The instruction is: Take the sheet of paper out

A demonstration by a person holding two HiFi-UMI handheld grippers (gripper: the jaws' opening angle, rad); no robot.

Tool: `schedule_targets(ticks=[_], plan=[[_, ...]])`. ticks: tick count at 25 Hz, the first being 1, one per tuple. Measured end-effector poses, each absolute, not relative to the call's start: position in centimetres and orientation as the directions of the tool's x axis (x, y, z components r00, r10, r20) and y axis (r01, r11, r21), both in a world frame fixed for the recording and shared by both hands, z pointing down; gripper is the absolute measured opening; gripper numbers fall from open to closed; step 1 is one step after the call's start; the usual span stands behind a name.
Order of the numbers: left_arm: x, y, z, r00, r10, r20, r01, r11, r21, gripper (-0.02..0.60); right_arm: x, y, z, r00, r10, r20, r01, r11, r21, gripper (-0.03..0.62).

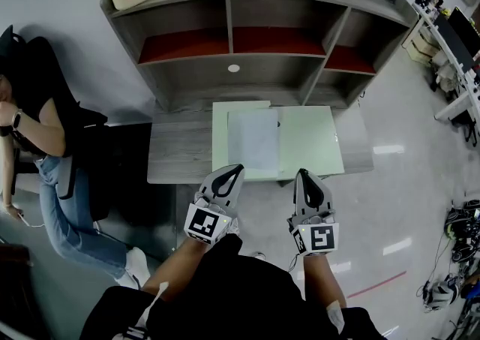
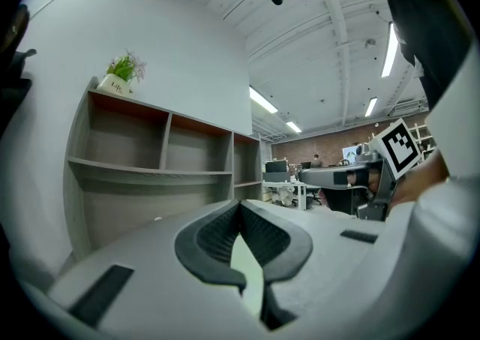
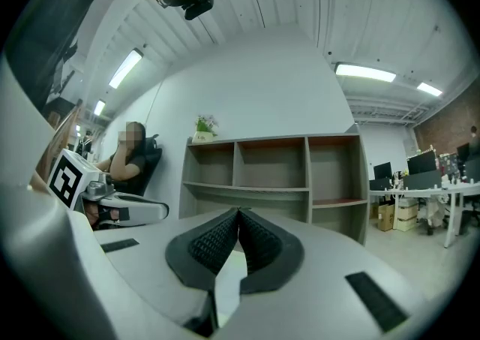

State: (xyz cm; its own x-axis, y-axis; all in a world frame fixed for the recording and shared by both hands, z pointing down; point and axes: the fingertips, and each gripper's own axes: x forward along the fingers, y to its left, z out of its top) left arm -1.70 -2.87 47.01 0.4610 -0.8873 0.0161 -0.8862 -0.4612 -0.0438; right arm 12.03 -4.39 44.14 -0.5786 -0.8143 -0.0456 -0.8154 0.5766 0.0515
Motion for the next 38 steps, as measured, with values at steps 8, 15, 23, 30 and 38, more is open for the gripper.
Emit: schedule_targets(ticks=[8,15,23,30,38], plan=[[-5.9,-7.2,47.2,0.461,-0.887,0.019,-0.887,-0.461,0.000,0.008,7.2,-9.0,43.8,-0.580,-0.814,-0.031,-0.811,0.573,0.116,0.023],[-8.3,-9.6,47.0,0.469,-0.883,0.013,-0.883,-0.469,0.001,0.008,5.0,-11.3,42.6,-0.581,-0.813,-0.038,-0.811,0.574,0.110,0.023],[-8.9,-12.0,47.6,0.447,-0.894,0.035,-0.894,-0.447,-0.017,0.008,5.0,-14.0,43.5,-0.592,-0.806,-0.013,-0.803,0.589,0.096,0.023],[-9.6,-14.4,48.0,0.387,-0.920,0.053,-0.919,-0.390,-0.060,0.008,5.1,-17.1,45.0,-0.634,-0.773,0.013,-0.770,0.633,0.084,0.023],[-10.1,-16.7,49.1,0.312,-0.945,0.097,-0.948,-0.316,-0.033,0.008,5.3,-20.3,47.9,-0.683,-0.726,0.081,-0.724,0.687,0.054,0.023]])
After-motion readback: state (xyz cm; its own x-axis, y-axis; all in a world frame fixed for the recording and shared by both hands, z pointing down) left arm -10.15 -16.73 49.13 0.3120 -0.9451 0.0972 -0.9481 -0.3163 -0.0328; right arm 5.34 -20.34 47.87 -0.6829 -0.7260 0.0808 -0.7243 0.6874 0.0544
